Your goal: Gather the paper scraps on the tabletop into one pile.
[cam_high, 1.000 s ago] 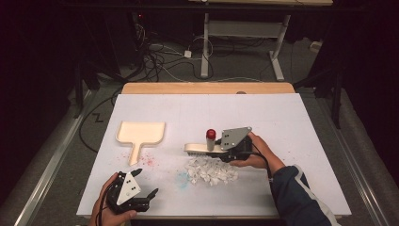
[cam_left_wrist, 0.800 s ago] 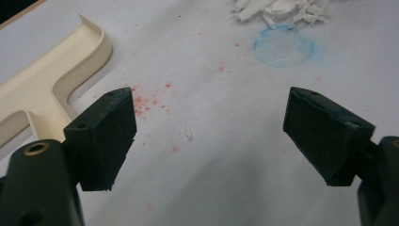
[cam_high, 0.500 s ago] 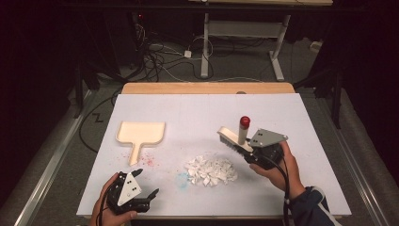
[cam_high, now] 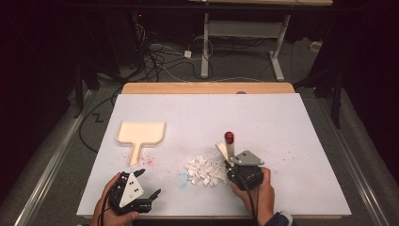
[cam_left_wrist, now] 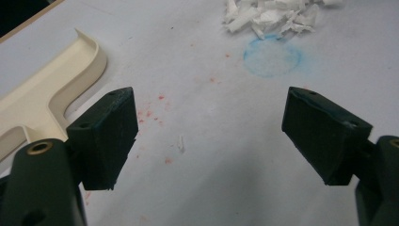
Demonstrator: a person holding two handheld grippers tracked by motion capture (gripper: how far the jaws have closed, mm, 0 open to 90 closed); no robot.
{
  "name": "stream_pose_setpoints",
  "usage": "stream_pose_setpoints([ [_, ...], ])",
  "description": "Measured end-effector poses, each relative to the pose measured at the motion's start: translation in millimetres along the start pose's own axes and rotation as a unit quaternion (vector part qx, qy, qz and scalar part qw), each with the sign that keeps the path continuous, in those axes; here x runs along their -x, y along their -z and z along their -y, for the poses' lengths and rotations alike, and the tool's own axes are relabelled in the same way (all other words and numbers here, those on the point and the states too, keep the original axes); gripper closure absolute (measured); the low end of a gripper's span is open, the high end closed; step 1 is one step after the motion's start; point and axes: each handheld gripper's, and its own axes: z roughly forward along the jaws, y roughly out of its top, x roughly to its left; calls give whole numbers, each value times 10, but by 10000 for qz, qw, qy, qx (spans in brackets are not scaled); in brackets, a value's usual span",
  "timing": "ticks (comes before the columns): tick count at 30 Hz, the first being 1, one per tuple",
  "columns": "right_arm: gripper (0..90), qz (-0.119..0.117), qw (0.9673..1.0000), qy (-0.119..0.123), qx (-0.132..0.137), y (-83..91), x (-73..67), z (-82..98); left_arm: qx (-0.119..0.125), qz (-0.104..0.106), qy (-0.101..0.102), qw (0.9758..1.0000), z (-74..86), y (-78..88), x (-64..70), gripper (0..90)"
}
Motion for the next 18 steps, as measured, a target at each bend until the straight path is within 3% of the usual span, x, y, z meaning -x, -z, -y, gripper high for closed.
stream_pose_setpoints([
  [6, 674, -8, 9987, -484, 178, -10, -194, -90, 57, 42, 16, 10000, 7, 11, -6, 181],
  [13, 678, -143, 9982, -512, 262, -116, -326, -240, 71, 93, -40, 9999, -5, 1, 5, 183],
  [18, 679, -197, 9972, -601, 397, -124, -267, -290, 12, 121, -37, 9999, 4, -11, -1, 183],
])
